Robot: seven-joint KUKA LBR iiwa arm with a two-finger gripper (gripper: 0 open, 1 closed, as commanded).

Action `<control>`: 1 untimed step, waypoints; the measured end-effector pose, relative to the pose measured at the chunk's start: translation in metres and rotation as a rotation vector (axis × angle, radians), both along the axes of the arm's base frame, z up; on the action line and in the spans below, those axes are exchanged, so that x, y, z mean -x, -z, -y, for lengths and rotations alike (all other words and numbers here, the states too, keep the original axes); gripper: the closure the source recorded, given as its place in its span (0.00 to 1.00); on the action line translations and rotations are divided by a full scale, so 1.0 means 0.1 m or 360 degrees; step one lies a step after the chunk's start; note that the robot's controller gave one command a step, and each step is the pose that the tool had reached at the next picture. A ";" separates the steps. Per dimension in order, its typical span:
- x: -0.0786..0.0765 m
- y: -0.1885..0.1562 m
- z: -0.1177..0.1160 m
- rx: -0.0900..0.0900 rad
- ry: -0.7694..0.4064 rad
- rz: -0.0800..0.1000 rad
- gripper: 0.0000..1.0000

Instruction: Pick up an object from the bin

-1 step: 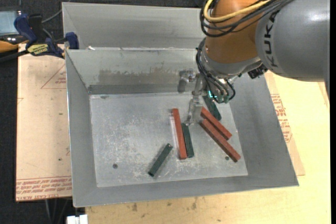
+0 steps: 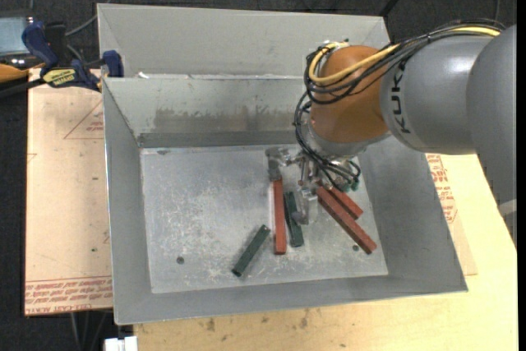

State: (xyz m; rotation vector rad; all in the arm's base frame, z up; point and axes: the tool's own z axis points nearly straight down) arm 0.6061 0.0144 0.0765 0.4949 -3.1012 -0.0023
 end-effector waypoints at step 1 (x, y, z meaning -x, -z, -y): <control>0.33 0.06 0.10 -0.0001 -0.1221 0.0010 0.00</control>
Offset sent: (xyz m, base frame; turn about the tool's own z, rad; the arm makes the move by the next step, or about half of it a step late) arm -0.0344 -0.0107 -0.0065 -0.7705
